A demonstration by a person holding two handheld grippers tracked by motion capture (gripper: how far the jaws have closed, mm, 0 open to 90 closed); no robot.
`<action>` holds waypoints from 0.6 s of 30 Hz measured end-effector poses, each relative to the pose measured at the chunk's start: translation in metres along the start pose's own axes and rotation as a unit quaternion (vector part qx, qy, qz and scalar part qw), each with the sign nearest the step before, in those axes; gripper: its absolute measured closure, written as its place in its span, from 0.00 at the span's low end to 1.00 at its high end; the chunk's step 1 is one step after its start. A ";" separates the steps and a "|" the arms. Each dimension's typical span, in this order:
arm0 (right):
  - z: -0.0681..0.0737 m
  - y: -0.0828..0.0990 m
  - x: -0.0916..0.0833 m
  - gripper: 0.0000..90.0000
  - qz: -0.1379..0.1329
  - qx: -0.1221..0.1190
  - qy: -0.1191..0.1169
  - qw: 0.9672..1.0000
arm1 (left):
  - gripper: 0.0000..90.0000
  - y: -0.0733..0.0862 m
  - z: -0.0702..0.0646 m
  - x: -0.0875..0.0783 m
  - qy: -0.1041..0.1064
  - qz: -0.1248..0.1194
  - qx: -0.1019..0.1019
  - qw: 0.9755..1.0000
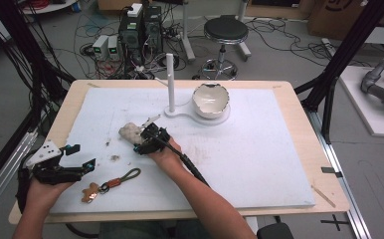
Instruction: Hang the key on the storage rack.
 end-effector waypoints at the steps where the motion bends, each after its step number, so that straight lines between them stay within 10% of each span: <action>1: -0.001 0.000 0.000 0.40 -0.001 -0.004 0.001 1.000 | 0.20 0.000 0.000 0.000 0.000 0.000 -0.001 1.000; 18: -0.022 0.000 -0.064 0.41 -0.036 -0.012 0.010 0.999 | 0.20 -0.004 -0.004 0.011 0.011 0.005 0.006 1.000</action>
Point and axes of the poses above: each handheld gripper's, and its own axes: x roughly forward along the jaws, y roughly out of its underside, z roughly to its left, the point moved 7 cm from there along x, roughly forward along the jaws, and after that the axes turned 5 degrees about -x, right-handed, at the moved point
